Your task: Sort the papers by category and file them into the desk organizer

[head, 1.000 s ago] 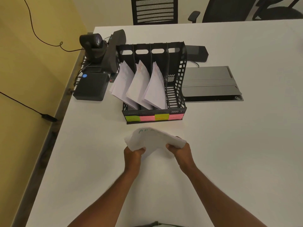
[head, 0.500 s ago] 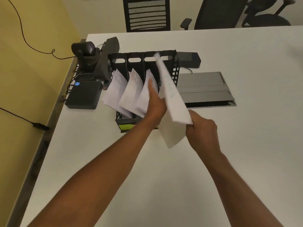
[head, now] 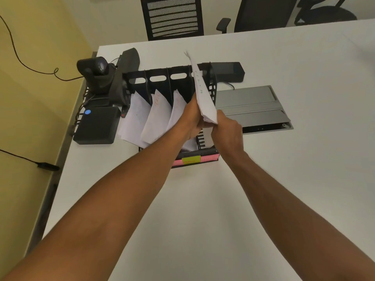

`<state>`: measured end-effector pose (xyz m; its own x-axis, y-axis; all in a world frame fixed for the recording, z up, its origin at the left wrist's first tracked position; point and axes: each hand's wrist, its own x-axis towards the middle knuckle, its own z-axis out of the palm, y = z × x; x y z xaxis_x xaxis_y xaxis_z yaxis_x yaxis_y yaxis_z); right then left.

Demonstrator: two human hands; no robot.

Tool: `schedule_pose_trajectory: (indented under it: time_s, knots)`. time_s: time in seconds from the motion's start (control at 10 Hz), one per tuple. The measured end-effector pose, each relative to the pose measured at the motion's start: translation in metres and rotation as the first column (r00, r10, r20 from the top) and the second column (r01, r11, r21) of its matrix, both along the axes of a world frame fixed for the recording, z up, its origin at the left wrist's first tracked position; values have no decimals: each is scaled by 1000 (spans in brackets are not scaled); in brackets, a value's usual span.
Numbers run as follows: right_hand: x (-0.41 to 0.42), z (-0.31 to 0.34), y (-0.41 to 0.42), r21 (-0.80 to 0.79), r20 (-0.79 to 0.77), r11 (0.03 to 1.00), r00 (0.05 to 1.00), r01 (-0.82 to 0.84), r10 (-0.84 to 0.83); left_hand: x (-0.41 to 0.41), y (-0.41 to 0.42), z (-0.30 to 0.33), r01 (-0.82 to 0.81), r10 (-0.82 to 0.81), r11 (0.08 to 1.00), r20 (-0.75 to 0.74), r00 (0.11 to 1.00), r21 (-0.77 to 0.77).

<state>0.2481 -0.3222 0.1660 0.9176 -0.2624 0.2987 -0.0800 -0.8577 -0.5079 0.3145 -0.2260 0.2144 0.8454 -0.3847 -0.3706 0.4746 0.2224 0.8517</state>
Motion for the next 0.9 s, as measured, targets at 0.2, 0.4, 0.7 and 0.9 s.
schedule_pose_trajectory:
  time_s: [0.2,0.4,0.7,0.9]
  knots:
    - [18,-34,10,96,-141,995,990,-6,20,3,4,-24,-77,78,997,-95,992,15]
    - [25,-61,17,297,-293,954,955,48,43,-2,1,-31,-103,121,988,-152,981,119]
    - [9,-64,-3,343,-400,932,916,113,37,-28,19,-39,83,-72,949,-46,996,305]
    - [-54,-61,-14,455,-324,864,944,216,-65,-78,40,-53,69,-78,946,14,997,316]
